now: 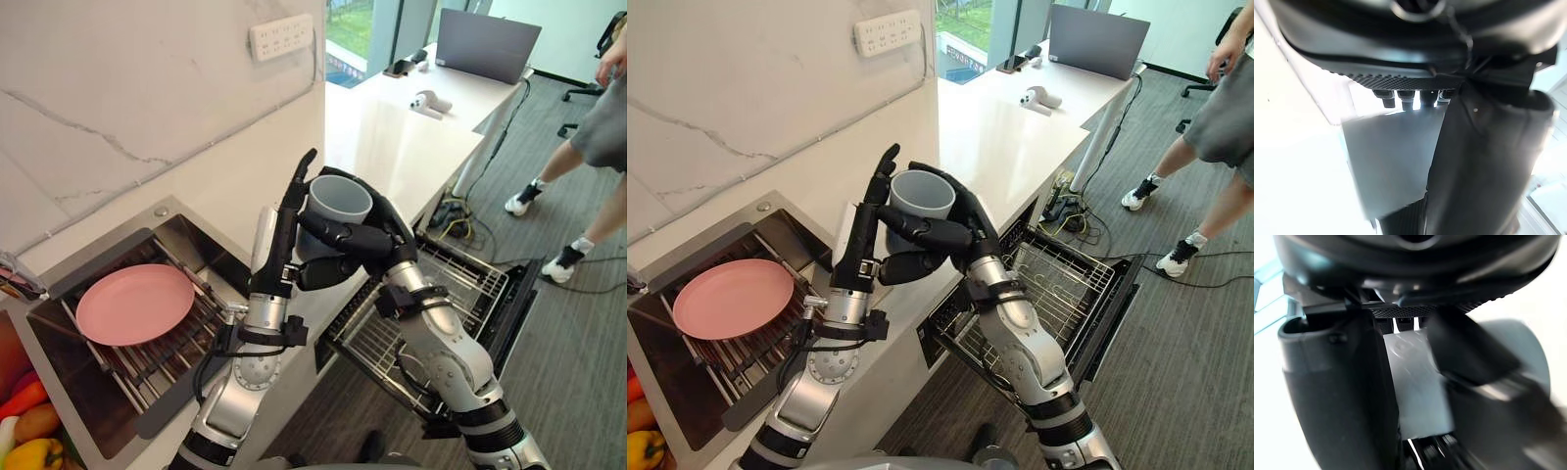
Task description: Walk over to the sink, pick up the cup, carry it to the dishwasher, place the cup inside the dishwasher, then close the dishwasher door
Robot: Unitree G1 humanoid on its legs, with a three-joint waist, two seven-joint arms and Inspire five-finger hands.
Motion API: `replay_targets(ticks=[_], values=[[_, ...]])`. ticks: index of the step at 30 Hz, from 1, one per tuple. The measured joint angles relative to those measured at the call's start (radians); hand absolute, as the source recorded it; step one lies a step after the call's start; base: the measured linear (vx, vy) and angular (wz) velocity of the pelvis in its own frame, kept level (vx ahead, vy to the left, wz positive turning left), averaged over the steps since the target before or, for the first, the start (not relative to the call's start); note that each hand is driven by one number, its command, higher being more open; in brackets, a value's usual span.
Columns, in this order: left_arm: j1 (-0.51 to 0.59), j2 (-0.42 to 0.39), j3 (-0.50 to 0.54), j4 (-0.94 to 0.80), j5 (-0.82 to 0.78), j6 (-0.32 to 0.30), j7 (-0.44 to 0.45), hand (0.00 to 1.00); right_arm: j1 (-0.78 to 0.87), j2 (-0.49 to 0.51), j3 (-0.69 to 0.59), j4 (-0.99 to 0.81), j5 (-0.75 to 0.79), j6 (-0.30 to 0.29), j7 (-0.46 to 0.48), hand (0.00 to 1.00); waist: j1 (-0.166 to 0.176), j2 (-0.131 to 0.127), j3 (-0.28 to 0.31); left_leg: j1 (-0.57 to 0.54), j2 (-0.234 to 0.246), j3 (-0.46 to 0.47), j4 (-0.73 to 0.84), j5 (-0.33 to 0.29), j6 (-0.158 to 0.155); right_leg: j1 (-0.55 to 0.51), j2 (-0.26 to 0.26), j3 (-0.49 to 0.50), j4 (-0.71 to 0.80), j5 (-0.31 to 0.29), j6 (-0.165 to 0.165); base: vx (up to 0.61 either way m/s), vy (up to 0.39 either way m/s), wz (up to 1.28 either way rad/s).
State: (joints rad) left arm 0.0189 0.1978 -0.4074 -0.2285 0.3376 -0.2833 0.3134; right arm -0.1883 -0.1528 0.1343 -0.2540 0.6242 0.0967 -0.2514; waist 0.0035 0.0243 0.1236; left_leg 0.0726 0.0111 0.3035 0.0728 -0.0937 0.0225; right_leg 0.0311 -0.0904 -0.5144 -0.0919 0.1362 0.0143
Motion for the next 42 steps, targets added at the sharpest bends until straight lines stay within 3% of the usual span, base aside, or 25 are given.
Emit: replay_targets(ticks=[2, 5, 9, 13, 16, 17, 20, 22, 26, 32, 35, 36, 39, 42], values=[[0.081, 0.012, -0.034, -0.009, -0.005, -0.052, -0.048, 1.00, -0.029, 0.025, -0.252, 0.055, -0.001, -0.091, -0.145, 0.00, 0.008, -0.001, 0.001, 0.000, -0.005, -0.002, -0.003, 0.000, 0.000, -0.001, -0.004, 0.000, 0.000, 0.001, 0.002, 0.00, 0.000, 0.02], [0.115, 0.034, -0.020, -0.012, -0.087, -0.063, -0.129, 1.00, -0.025, 0.002, -0.456, 0.094, -0.009, -0.185, -0.268, 0.00, -0.005, 0.001, 0.007, 0.000, -0.006, 0.006, -0.006, 0.000, 0.000, -0.007, -0.004, 0.010, 0.000, 0.002, 0.003, 0.00, 0.000, -0.08], [0.117, 0.028, 0.000, -0.072, -0.283, -0.057, -0.238, 1.00, 0.025, -0.007, -0.512, 0.094, -0.029, -0.225, -0.312, 0.00, -0.043, 0.002, 0.011, 0.003, 0.001, 0.013, -0.006, -0.001, 0.000, -0.010, -0.002, 0.026, 0.000, 0.003, 0.001, 0.01, 0.012, -0.15], [0.112, 0.003, 0.019, -0.182, -0.631, -0.013, -0.380, 1.00, 0.070, -0.007, -0.540, 0.094, -0.029, -0.230, -0.327, 0.00, -0.042, 0.005, 0.014, 0.006, 0.010, 0.031, 0.002, -0.005, -0.005, -0.011, 0.006, 0.044, -0.001, 0.004, -0.005, -0.03, 0.002, -0.13], [0.112, -0.021, 0.048, -0.202, -0.997, 0.129, -0.499, 1.00, 0.096, -0.006, -0.552, 0.094, -0.029, -0.233, -0.326, 0.00, -0.039, 0.010, 0.015, 0.000, 0.012, 0.041, 0.006, -0.010, -0.006, -0.016, 0.007, 0.053, -0.001, 0.004, -0.008, -0.05, 0.010, -0.10], [0.112, -0.022, 0.050, -0.195, -1.144, 0.209, -0.535, 1.00, 0.107, -0.004, -0.560, 0.095, -0.029, -0.233, -0.325, 0.00, -0.040, 0.010, 0.016, -0.003, 0.012, 0.042, 0.007, -0.010, -0.007, -0.020, 0.007, 0.054, -0.001, 0.002, -0.005, -0.04, 0.014, -0.03], [0.114, -0.019, 0.025, -0.117, -1.304, 0.343, -0.600, 1.00, 0.124, -0.003, -0.583, 0.122, -0.030, -0.238, -0.317, 0.00, -0.045, 0.011, 0.016, -0.011, 0.013, 0.044, 0.009, -0.009, -0.007, -0.028, 0.007, 0.055, -0.001, 0.002, -0.005, 0.00, 0.000, 0.00], [0.116, -0.019, -0.006, -0.069, -1.305, 0.399, -0.617, 1.00, 0.133, -0.001, -0.589, 0.136, -0.030, -0.238, -0.298, 0.00, -0.047, 0.012, 0.016, -0.016, 0.013, 0.044, 0.009, -0.009, -0.007, -0.033, 0.007, 0.055, 0.000, 0.006, -0.009, 0.01, 0.019, 0.00], [0.141, -0.027, -0.029, 0.027, -1.226, 0.475, -0.621, 1.00, 0.199, 0.008, -0.541, 0.140, -0.030, -0.209, -0.170, 0.00, -0.050, 0.014, 0.016, -0.023, 0.016, 0.042, 0.011, -0.010, -0.008, -0.040, 0.010, 0.054, 0.000, 0.007, -0.011, 0.04, 0.033, 0.00], [0.151, -0.072, -0.009, 0.232, -1.011, 0.469, -0.579, 1.00, 0.233, 0.039, -0.421, 0.230, -0.039, -0.154, -0.045, 0.00, -0.042, 0.017, 0.014, -0.033, 0.014, 0.035, 0.013, -0.009, -0.007, -0.046, 0.008, 0.047, 0.000, 0.008, -0.010, 0.01, 0.034, 0.04], [0.134, -0.135, 0.018, 0.439, -0.992, 0.433, -0.553, 1.00, 0.238, 0.044, -0.380, 0.346, -0.062, -0.144, -0.004, 0.00, -0.035, 0.023, 0.009, -0.025, 0.012, 0.029, -0.004, -0.004, -0.011, -0.042, 0.007, 0.042, -0.001, 0.007, -0.009, -0.02, 0.033, 0.05], [0.122, -0.136, 0.062, 0.588, -0.959, 0.430, -0.505, 1.00, 0.238, 0.051, -0.376, 0.393, -0.077, -0.138, 0.009, 0.00, -0.040, 0.022, 0.010, -0.021, 0.012, 0.026, -0.011, -0.001, -0.016, -0.042, 0.008, 0.040, -0.001, 0.006, -0.009, -0.01, 0.023, 0.06], [0.143, -0.116, 0.164, 0.792, -0.858, 0.428, -0.397, 1.00, 0.248, 0.052, -0.362, 0.462, -0.105, -0.128, 0.029, 0.00, -0.049, 0.015, 0.015, -0.015, 0.012, 0.023, -0.026, 0.007, -0.020, -0.041, 0.010, 0.036, 0.000, 0.004, -0.010, 0.00, 0.009, 0.03], [0.177, -0.098, 0.214, 0.831, -0.808, 0.420, -0.345, 1.00, 0.260, 0.049, -0.366, 0.532, -0.141, -0.127, 0.043, 0.00, -0.046, 0.011, 0.017, -0.014, 0.009, 0.000, -0.030, 0.015, -0.017, -0.033, 0.006, 0.012, 0.000, 0.002, -0.008, 0.02, 0.023, 0.23]])
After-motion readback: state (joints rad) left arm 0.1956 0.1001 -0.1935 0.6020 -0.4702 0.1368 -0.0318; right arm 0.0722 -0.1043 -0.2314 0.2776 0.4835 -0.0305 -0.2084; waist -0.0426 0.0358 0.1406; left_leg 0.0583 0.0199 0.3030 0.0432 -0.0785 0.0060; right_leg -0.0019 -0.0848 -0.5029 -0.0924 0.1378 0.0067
